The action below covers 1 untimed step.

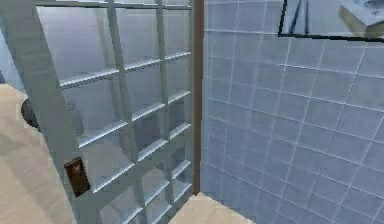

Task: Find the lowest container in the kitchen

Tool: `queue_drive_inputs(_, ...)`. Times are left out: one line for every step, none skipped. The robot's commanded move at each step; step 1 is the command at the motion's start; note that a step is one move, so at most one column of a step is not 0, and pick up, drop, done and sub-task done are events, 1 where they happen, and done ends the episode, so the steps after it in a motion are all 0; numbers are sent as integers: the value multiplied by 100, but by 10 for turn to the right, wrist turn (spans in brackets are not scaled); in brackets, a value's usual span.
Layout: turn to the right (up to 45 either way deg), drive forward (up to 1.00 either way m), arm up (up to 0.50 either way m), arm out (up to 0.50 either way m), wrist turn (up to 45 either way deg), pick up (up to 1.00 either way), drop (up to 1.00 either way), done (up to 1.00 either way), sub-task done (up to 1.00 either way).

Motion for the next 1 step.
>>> queue_drive_inputs(450, 0, 0, 0, 0, 0, 0, 0, 0)
